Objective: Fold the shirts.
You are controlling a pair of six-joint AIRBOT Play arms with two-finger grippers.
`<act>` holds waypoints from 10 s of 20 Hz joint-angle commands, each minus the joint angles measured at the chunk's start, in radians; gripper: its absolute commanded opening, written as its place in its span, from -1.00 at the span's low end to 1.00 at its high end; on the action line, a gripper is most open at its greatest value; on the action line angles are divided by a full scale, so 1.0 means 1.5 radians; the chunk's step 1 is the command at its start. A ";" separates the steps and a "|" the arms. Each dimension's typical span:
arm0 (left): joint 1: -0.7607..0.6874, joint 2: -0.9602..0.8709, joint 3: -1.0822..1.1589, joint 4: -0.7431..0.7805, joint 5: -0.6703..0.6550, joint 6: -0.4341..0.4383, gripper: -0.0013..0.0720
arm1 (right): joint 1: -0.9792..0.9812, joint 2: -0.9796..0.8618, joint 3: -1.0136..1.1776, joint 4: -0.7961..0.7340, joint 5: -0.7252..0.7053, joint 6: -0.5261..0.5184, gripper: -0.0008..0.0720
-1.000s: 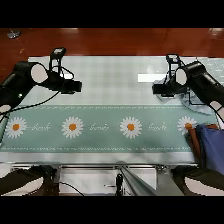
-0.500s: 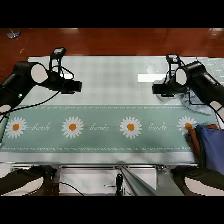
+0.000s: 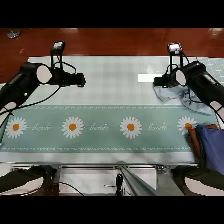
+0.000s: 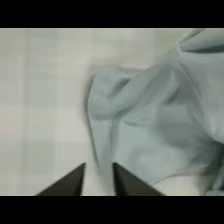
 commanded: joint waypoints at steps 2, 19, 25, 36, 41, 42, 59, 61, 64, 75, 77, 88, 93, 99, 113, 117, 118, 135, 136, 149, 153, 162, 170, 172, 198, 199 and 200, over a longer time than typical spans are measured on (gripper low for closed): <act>0.013 -0.025 0.000 0.023 0.069 0.005 0.95 | -0.005 -0.001 0.000 -0.068 -0.082 0.017 0.73; 0.137 -0.066 0.000 0.050 -0.041 0.004 0.95 | -0.417 -0.187 0.018 0.277 -0.080 -0.026 -0.21; 0.181 -0.036 0.067 0.051 -0.259 0.086 0.95 | -0.412 -0.076 0.210 0.524 -0.027 -0.247 -0.91; 0.126 0.419 -0.178 -0.149 -0.205 0.093 0.95 | -0.261 0.224 0.478 0.517 0.004 -0.319 -0.91; 0.114 0.443 -0.228 -0.153 -0.206 0.090 0.95 | -0.158 0.253 0.534 0.517 0.035 -0.333 -0.91; 0.114 0.437 -0.228 -0.153 -0.200 0.090 0.95 | -0.135 0.255 0.534 0.518 0.068 -0.334 -0.91; 0.114 0.375 -0.228 -0.124 -0.109 0.091 0.95 | 0.277 -0.078 0.003 0.760 0.016 -0.342 -0.86; 0.113 0.362 -0.228 -0.127 -0.130 0.091 0.95 | 0.270 -0.099 0.004 0.824 0.024 -0.393 0.63; 0.112 0.341 -0.228 -0.128 -0.171 0.091 0.95 | 0.165 -0.094 0.052 0.791 0.162 -0.447 0.73; 0.095 0.300 -0.444 -0.577 -0.269 0.316 0.95 | -0.454 0.249 -0.217 0.615 0.233 -0.435 0.73; 0.037 0.256 -0.453 -0.624 -0.217 0.353 0.95 | -0.476 0.303 -0.327 0.631 0.224 -0.450 0.73; -0.099 -0.016 -0.239 -0.592 -0.184 0.391 -0.91 | -0.344 0.354 -0.520 0.599 0.269 -0.385 0.73; -0.078 -0.012 -0.186 -0.593 -0.216 0.405 -0.91 | -0.244 0.329 -0.520 0.617 0.243 -0.341 0.73; -0.058 -0.012 -0.155 -0.594 -0.216 0.404 -0.91 | -0.104 0.186 -0.510 0.756 0.085 -0.349 0.73; 0.163 0.130 0.172 -0.598 -0.141 0.385 -0.91 | -0.203 0.129 0.224 0.651 0.212 -0.325 -0.91; 0.221 0.168 0.413 -0.597 -0.144 0.366 -0.91 | -0.204 0.131 0.615 0.655 0.317 -0.324 -0.91; 0.225 0.182 0.452 -0.597 -0.149 0.361 -0.91 | -0.205 0.143 0.678 0.657 0.334 -0.324 -0.91; 0.225 0.482 0.469 -0.290 -0.402 0.215 -0.91 | -0.206 0.408 0.583 0.583 0.556 -0.307 -0.91; 0.225 0.482 0.423 -0.296 -0.402 0.210 -0.91 | -0.206 0.408 0.527 0.603 0.556 -0.310 -0.91; 0.223 0.166 -0.030 -0.299 -0.062 0.242 -0.91 | -0.205 0.036 0.086 0.795 0.085 -0.468 -0.91; 0.223 0.066 -0.031 -0.344 -0.010 0.240 -0.91 | -0.205 -0.145 0.168 0.858 0.013 -0.484 -0.91; 0.309 0.029 -0.022 -0.267 -0.174 0.240 0.96 | -0.305 -0.233 0.311 0.811 0.237 -0.460 0.75; 0.623 0.056 -0.217 -0.326 -0.410 0.272 0.95 | -0.484 0.066 -0.042 0.601 0.269 -0.423 0.72; 0.639 0.053 -0.299 -0.386 -0.388 0.329 0.95 | -0.484 0.140 -0.206 0.652 0.224 -0.439 0.72; 0.459 -0.070 -0.271 -0.498 -0.337 0.439 -0.91 | -0.541 0.235 -0.472 0.610 0.252 -0.424 0.72; 0.459 -0.070 -0.271 -0.498 -0.337 0.439 -0.91 | -0.513 0.216 -0.469 0.620 0.236 -0.424 0.72; 0.459 -0.070 -0.271 -0.498 -0.337 0.439 -0.91 | -0.492 0.195 -0.463 0.631 0.215 -0.424 0.72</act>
